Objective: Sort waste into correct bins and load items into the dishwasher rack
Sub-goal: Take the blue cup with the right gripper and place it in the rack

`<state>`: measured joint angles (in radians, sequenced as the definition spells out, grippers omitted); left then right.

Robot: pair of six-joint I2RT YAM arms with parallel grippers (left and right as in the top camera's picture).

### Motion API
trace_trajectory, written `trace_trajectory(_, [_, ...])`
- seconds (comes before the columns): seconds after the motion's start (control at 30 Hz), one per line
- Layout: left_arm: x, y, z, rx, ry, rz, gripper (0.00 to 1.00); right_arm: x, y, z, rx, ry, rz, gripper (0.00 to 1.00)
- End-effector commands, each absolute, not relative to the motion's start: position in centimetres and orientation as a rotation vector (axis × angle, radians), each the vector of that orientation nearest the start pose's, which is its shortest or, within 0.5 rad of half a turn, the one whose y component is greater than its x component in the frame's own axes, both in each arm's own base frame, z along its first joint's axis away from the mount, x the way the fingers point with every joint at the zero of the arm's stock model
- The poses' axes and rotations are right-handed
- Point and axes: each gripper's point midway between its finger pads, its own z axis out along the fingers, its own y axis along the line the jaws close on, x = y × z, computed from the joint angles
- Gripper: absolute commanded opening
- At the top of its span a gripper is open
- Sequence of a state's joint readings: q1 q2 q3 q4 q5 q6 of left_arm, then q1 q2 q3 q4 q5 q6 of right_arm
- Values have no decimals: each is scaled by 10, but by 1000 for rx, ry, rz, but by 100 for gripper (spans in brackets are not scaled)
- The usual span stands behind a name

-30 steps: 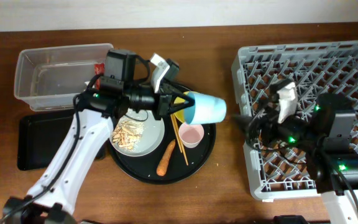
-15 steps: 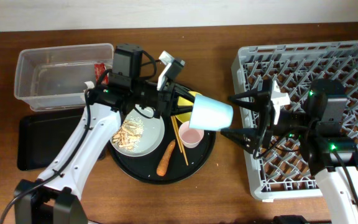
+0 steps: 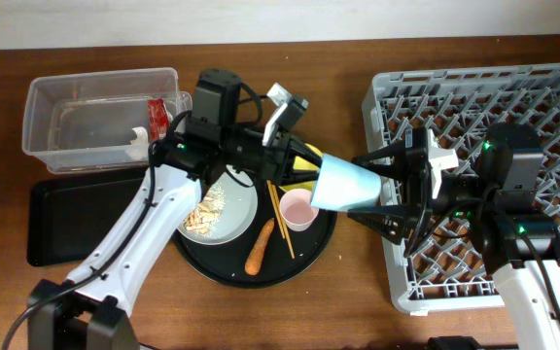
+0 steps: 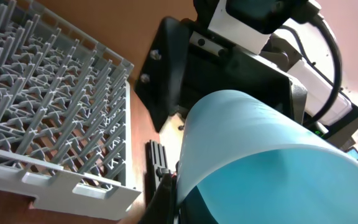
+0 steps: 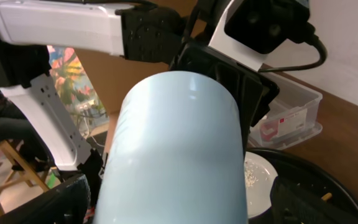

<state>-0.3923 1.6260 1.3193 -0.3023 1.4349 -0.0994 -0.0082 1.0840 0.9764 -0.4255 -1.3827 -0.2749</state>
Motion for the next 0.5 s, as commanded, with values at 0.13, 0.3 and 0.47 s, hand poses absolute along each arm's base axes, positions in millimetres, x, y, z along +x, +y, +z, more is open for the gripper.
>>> trace_trajectory(0.13, [274, -300, 306, 1111, 1737, -1819, 0, 237, 167, 332, -1006, 1505, 1228, 65])
trace_trajectory(0.3, [275, -301, 308, 1120, 1720, -1810, 0, 237, 167, 332, -1004, 1509, 1231, 54])
trace_trajectory(0.47, [284, -298, 308, 1104, 1717, -1759, 37, 247, 163, 319, -923, 1626, 1199, 55])
